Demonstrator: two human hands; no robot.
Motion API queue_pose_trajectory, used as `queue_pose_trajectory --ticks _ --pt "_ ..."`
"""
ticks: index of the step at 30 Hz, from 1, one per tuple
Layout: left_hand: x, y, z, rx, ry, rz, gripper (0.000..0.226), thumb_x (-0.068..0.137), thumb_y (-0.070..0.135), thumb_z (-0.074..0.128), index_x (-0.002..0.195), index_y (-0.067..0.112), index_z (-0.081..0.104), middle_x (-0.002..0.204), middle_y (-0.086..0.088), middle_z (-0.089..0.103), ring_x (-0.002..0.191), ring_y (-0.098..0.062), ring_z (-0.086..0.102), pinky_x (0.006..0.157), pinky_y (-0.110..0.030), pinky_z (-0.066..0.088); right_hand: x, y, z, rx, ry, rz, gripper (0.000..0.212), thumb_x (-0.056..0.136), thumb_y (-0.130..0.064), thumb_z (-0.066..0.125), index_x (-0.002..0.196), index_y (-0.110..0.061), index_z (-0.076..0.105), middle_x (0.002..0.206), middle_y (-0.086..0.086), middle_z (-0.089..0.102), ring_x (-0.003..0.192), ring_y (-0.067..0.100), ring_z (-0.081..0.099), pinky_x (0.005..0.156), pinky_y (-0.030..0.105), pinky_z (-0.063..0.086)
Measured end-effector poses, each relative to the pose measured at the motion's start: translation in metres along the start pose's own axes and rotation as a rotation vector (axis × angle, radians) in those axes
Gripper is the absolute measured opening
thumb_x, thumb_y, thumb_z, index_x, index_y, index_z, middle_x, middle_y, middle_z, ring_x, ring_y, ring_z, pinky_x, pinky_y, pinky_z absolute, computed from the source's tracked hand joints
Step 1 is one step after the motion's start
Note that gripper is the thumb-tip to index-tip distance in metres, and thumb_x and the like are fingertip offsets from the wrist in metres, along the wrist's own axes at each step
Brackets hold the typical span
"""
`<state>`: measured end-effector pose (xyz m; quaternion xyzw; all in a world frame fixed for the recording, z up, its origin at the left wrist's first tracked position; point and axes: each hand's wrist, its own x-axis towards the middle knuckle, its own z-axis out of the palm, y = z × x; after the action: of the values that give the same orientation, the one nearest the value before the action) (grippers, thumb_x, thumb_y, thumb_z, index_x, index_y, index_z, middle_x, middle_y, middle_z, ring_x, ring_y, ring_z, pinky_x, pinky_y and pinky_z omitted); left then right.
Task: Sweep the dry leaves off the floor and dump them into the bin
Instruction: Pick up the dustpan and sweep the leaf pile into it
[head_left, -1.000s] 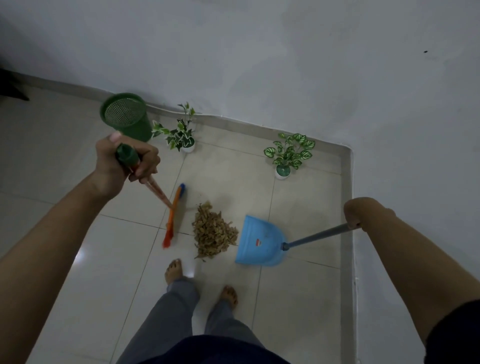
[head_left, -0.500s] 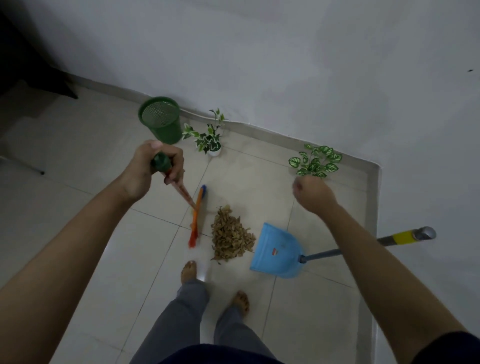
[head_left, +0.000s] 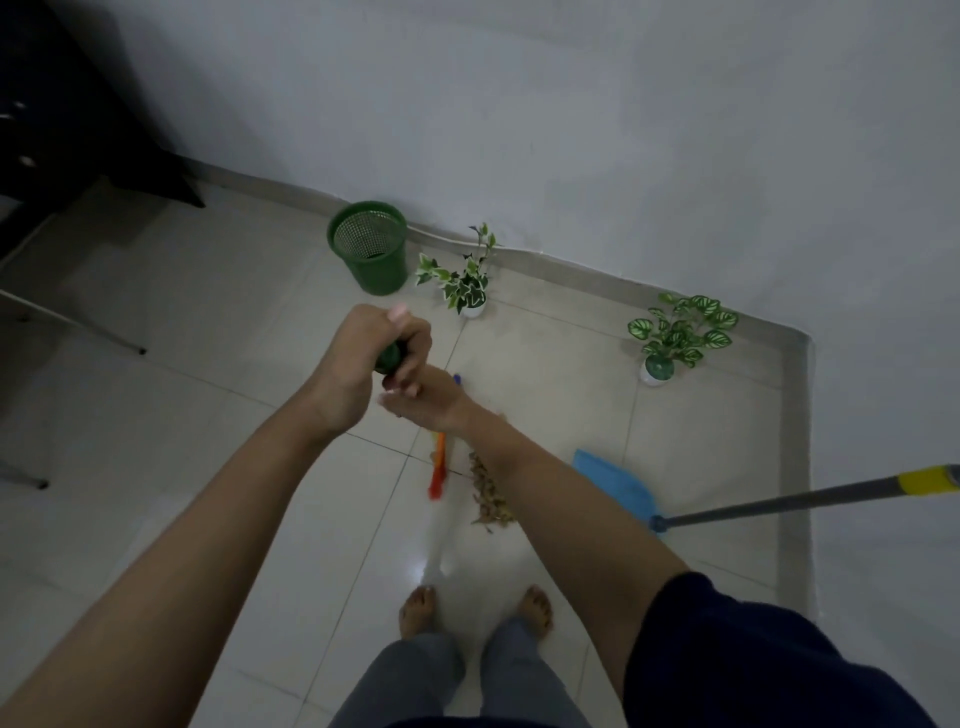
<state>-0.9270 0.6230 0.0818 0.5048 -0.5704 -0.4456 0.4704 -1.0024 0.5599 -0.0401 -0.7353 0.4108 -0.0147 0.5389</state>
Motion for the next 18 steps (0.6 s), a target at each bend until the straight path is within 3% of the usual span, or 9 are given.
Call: queue_pose_trajectory --ticks 2,4,6,8,12,14,16,18 --pt "-0.004 0.003 -0.019 -0.055 0.015 0.003 0.067 0.072 0.078 0.047 0.048 0.016 0.04 0.04 -0.004 0.033 0.037 -0.009 0.04 0.048 -0.016 0.036 0.009 -0.017 0.015 -0.003 0.062 0.082 0.027 0.087 -0.032 0.052 0.074 -0.01 0.06 0.081 0.008 0.063 0.079 0.025 0.058 0.063 0.029 0.045" --pt "-0.006 0.005 -0.038 -0.062 0.007 0.047 0.052 0.076 0.061 0.05 0.051 0.016 0.042 0.039 -0.004 0.032 0.036 -0.007 0.04 0.048 -0.017 0.036 0.014 -0.035 0.026 0.003 0.15 0.069 0.028 0.088 -0.023 0.047 0.07 -0.004 0.058 0.071 0.007 0.056 0.07 0.024 0.053 0.052 0.024 0.035" --pt "-0.007 0.003 -0.051 -0.049 -0.035 0.059 0.035 0.077 0.041 0.039 0.051 0.017 0.042 0.039 0.001 0.032 0.037 -0.007 0.039 0.049 -0.018 0.036 0.019 -0.044 0.035 0.027 0.209 0.071 0.035 0.089 -0.021 0.046 0.055 -0.01 0.047 0.06 0.002 0.049 0.061 0.02 0.047 0.052 0.026 0.031" --pt "-0.008 -0.003 -0.058 -0.04 -0.095 0.058 0.032 0.076 0.035 0.034 0.05 0.018 0.042 0.04 0.009 0.036 0.038 -0.008 0.039 0.05 -0.018 0.036 0.021 -0.046 0.044 0.029 0.236 0.099 0.042 0.09 -0.022 0.047 0.05 -0.015 0.041 0.054 -0.002 0.044 0.056 0.016 0.044 0.054 0.027 0.029" --pt "-0.015 -0.017 -0.057 -0.066 -0.201 0.039 0.031 0.075 0.033 0.036 0.048 0.017 0.043 0.039 -0.005 0.032 0.037 -0.015 0.035 0.049 -0.02 0.032 0.008 -0.036 0.056 0.118 0.34 0.154 0.042 0.09 -0.016 0.048 0.049 -0.015 0.04 0.052 -0.006 0.042 0.048 0.006 0.038 0.053 0.024 0.033" --pt "-0.021 -0.024 -0.054 -0.097 -0.244 0.022 0.03 0.073 0.032 0.037 0.046 0.018 0.041 0.039 -0.005 0.032 0.037 -0.018 0.034 0.049 -0.025 0.029 -0.006 -0.027 0.064 0.243 0.365 0.179 0.031 0.089 -0.013 0.05 0.058 -0.019 0.048 0.058 -0.008 0.047 0.053 0.004 0.043 0.053 0.016 0.04" --pt "-0.027 -0.027 -0.052 -0.137 -0.264 0.011 0.031 0.072 0.031 0.038 0.044 0.018 0.037 0.039 -0.003 0.032 0.037 -0.019 0.032 0.048 -0.029 0.027 -0.018 -0.023 0.072 0.34 0.394 0.187 0.018 0.088 -0.014 0.052 0.071 -0.02 0.057 0.067 -0.003 0.056 0.061 0.009 0.051 0.061 0.017 0.047" --pt "-0.028 -0.023 -0.053 -0.151 -0.297 0.027 0.035 0.072 0.031 0.039 0.042 0.015 0.036 0.039 0.002 0.034 0.037 -0.019 0.032 0.048 -0.03 0.027 -0.023 -0.027 0.073 0.367 0.434 0.182 0.024 0.087 -0.014 0.053 0.066 -0.025 0.054 0.067 -0.004 0.055 0.06 0.008 0.051 0.056 0.011 0.046"
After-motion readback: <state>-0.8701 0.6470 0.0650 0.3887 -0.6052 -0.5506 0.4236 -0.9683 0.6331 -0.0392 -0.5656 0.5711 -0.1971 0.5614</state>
